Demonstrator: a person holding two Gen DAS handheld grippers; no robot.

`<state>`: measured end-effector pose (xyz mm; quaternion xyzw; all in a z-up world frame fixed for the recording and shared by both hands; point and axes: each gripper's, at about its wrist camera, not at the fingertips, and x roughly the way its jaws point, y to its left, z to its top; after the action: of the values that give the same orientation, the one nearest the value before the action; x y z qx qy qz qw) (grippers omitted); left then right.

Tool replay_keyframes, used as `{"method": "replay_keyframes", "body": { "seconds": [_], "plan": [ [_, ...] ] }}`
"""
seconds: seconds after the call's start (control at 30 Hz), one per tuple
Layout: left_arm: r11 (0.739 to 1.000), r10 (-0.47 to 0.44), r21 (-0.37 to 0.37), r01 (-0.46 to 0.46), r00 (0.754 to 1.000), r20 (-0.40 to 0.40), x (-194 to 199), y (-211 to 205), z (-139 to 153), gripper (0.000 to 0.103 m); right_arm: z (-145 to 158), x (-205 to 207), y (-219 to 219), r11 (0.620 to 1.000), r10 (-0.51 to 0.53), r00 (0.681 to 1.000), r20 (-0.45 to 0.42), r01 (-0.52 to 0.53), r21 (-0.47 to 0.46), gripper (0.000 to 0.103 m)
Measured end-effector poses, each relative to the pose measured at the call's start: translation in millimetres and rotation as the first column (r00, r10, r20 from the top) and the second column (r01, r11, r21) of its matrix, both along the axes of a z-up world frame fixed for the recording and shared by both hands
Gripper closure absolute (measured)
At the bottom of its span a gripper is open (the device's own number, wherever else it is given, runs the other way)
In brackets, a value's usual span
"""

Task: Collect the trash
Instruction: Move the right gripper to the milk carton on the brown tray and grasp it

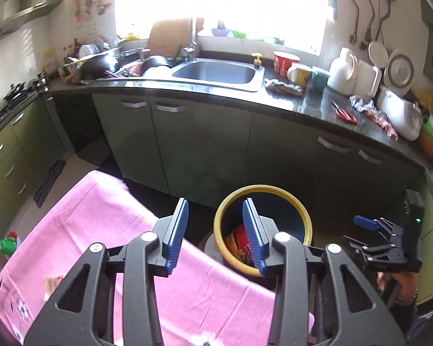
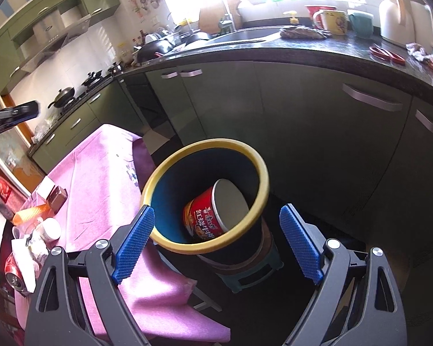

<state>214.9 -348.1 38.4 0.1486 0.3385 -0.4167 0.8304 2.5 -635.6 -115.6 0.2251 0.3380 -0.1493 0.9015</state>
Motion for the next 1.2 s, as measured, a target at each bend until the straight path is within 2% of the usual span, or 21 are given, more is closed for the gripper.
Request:
{"method": "replay_keyframes", "body": {
  "seconds": [0.07,0.13,0.23,0.3,0.4,0.57,0.67,0.73,0.83,0.93,1.0,1.1,1.2],
  "plan": [
    [0.999,0.036,-0.032,-0.036,0.999,0.01,-3,34,8,0.062,5,8,10,1.0,0.022,1.0,-0.001,-0.022,-0.014,0.015],
    [0.992,0.095,-0.088,-0.093,0.995,0.021,-5,76,15,0.053,10,17,22,0.998,0.049,0.999,-0.002,-0.049,-0.029,0.015],
    [0.967,0.197,-0.175,-0.186,0.979,0.046,-8,140,20,0.045,17,32,45,0.993,0.102,0.995,-0.007,-0.102,-0.052,0.015],
    [0.937,0.279,-0.234,-0.258,0.959,0.057,-7,185,19,0.04,22,44,62,0.987,0.147,0.989,-0.012,-0.148,-0.066,0.015],
    [0.894,0.369,-0.285,-0.345,0.929,0.032,2,238,12,0.037,28,67,90,0.971,0.225,0.974,-0.025,-0.226,-0.081,0.015],
    [0.796,0.515,-0.356,-0.49,0.857,-0.029,18,323,-13,0.036,33,107,146,0.925,0.364,0.93,-0.049,-0.368,-0.098,0.015],
    [0.75,0.582,-0.37,-0.548,0.813,-0.024,30,356,-27,0.033,34,135,184,0.879,0.461,0.886,-0.055,-0.464,-0.107,0.015],
    [0.723,0.624,-0.376,-0.579,0.782,-0.003,38,373,-39,0.032,34,156,209,0.834,0.533,0.844,-0.057,-0.536,-0.129,0.015],
    [0.693,0.669,-0.388,-0.608,0.743,0.029,49,391,-53,0.032,33,184,245,0.748,0.643,0.764,-0.053,-0.641,-0.171,0.015],
    [0.675,0.696,-0.392,-0.626,0.716,0.055,53,402,-69,0.03,31,212,276,0.649,0.729,0.681,-0.068,-0.719,-0.25,0.014],
    [0.674,0.705,-0.375,-0.637,0.705,0.07,56,405,-78,0.03,27,233,294,0.597,0.766,0.638,-0.086,-0.754,-0.273,0.014],
    [0.682,0.703,-0.363,-0.635,0.707,0.084,54,406,-88,0.027,19,261,315,0.526,0.816,0.568,-0.109,-0.807,-0.267,0.011],
    [0.679,0.702,-0.371,-0.634,0.708,0.073,54,408,-92,0.024,8,285,331,0.469,0.847,0.513,-0.138,-0.844,-0.259,0.01]
  ]
}}
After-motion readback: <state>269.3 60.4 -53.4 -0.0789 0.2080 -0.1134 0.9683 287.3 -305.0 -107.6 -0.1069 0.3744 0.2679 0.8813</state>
